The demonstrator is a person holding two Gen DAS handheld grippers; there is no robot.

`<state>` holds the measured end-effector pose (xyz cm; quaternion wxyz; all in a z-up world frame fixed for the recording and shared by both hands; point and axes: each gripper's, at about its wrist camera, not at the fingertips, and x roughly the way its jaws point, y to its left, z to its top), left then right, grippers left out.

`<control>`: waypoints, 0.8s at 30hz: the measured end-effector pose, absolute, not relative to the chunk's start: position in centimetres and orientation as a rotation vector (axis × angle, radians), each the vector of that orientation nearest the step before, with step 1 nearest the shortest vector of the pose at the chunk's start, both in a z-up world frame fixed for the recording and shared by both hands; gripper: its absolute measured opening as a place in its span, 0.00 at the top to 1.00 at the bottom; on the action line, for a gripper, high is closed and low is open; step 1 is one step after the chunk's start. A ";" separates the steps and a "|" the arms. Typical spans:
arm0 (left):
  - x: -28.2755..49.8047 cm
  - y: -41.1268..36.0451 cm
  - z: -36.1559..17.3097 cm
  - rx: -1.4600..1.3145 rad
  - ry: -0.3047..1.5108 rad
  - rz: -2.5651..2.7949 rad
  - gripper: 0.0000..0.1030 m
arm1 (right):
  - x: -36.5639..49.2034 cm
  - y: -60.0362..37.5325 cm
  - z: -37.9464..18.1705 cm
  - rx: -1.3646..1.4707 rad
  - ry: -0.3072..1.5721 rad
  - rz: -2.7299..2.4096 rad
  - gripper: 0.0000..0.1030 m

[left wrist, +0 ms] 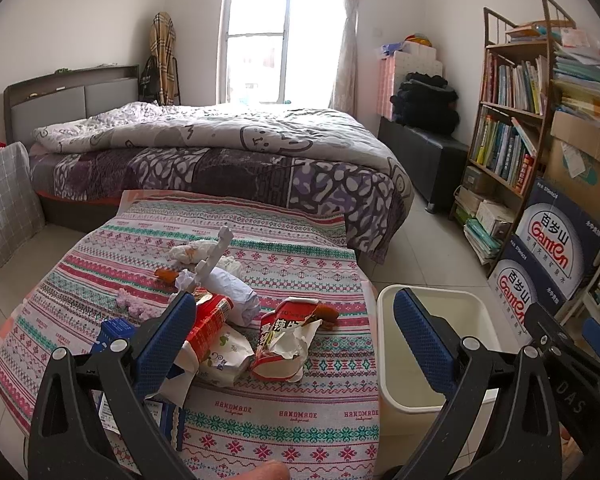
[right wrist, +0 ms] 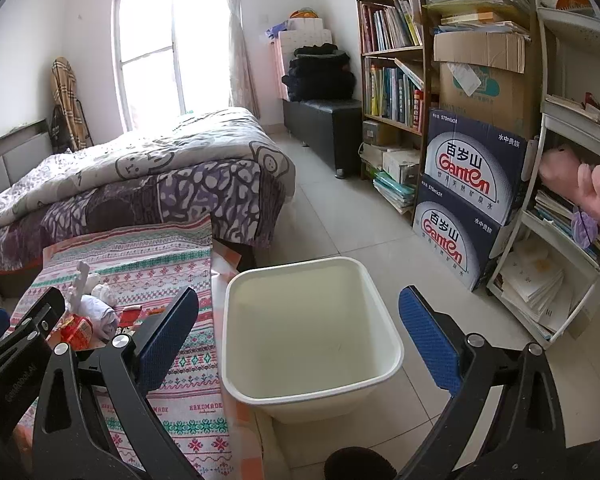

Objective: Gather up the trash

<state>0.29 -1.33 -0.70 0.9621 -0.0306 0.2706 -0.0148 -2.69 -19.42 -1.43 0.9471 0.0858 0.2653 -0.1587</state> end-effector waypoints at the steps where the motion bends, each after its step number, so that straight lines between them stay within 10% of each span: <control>1: 0.3 -1.3 -0.7 -0.062 0.547 -0.030 0.07 | -2.7 -19.4 -1.5 0.173 0.541 -0.323 0.07; 24: 0.3 -0.9 -1.0 -0.056 0.551 -0.025 0.07 | -2.6 -19.1 -1.6 0.172 0.551 -0.319 0.07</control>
